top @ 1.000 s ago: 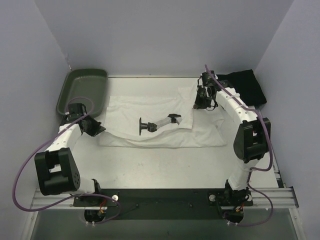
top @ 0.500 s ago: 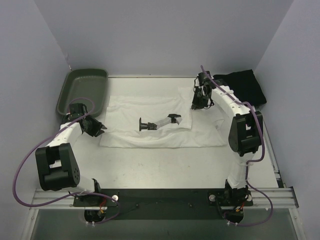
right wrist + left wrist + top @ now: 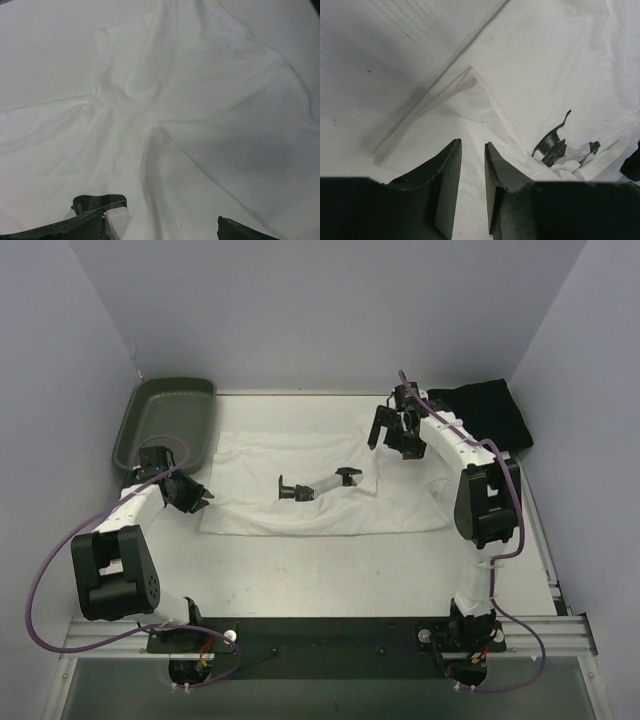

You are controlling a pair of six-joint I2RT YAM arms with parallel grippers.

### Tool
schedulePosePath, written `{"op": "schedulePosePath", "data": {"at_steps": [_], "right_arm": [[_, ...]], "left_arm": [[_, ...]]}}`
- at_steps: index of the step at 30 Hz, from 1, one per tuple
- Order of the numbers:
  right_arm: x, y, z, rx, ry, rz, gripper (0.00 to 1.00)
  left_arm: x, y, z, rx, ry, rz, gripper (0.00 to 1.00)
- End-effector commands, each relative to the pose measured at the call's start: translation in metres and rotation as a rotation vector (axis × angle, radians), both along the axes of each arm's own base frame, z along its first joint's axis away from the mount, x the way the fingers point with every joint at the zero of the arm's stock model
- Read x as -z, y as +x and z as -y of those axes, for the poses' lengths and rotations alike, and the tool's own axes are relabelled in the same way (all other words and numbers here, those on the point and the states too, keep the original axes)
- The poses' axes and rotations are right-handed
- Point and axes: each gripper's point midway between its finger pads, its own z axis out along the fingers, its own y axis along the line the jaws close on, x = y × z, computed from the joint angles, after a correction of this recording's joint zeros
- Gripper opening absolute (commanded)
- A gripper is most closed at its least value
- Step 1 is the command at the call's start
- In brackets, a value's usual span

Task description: Fold and stack the t-shirts

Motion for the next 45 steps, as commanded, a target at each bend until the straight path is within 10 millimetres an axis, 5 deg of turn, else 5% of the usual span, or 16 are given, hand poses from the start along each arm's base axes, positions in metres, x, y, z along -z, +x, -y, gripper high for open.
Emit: {"op": "schedulePosePath", "data": {"at_steps": [1, 9, 15, 24, 45], "right_arm": [[-0.055, -0.012, 0.010, 0.022, -0.020, 0.135, 1.00], [-0.068, -0.084, -0.036, -0.100, 0.062, 0.118, 1.00], [-0.025, -0.111, -0.062, -0.137, 0.072, 0.039, 1.00], [0.015, -0.110, -0.069, -0.119, 0.090, 0.014, 1.00], [0.038, -0.105, -0.074, -0.100, 0.100, -0.039, 1.00]], "left_arm": [[-0.016, 0.012, -0.004, 0.000, 0.017, 0.079, 0.35], [-0.020, 0.018, 0.006, 0.042, 0.032, 0.087, 0.32], [-0.026, 0.021, 0.018, 0.074, 0.058, 0.091, 0.31], [-0.024, 0.019, 0.019, 0.082, 0.060, 0.091, 0.31], [-0.023, 0.018, 0.019, 0.081, 0.044, 0.090, 0.30]]}}
